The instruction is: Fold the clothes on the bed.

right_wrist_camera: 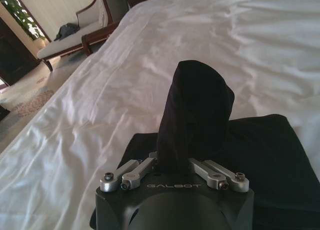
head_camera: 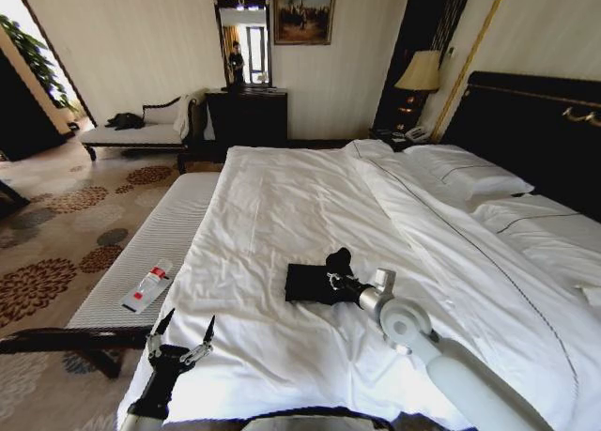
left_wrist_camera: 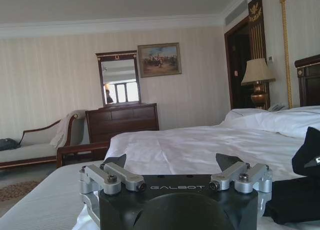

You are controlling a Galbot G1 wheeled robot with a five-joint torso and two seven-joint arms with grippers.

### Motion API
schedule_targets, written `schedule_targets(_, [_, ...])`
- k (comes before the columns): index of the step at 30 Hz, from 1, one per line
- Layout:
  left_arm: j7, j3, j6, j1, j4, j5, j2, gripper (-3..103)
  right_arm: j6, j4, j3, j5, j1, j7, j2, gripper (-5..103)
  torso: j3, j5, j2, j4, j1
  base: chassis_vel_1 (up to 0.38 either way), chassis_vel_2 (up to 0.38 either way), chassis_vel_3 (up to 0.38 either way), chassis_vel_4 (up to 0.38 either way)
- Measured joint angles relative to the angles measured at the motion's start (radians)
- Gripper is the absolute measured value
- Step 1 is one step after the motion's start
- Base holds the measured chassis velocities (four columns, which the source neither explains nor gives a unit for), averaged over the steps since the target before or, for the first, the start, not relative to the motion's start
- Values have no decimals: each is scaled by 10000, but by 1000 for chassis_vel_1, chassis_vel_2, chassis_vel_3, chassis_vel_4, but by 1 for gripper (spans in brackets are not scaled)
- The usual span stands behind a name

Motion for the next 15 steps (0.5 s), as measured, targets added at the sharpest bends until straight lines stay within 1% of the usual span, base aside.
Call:
schedule_targets(6, [0, 0, 0, 0, 0, 0, 0, 100, 167, -1196, -708, -551, 665, -147, 292, 9, 0, 2, 0, 1, 0, 0, 0, 0, 0])
schedule_targets(15, [0, 0, 0, -1, 0, 0, 0, 100, 198, -1275, -852, -501, 808, 100, 469, 9, 0, 2, 0, 0, 0, 0, 0, 0, 0])
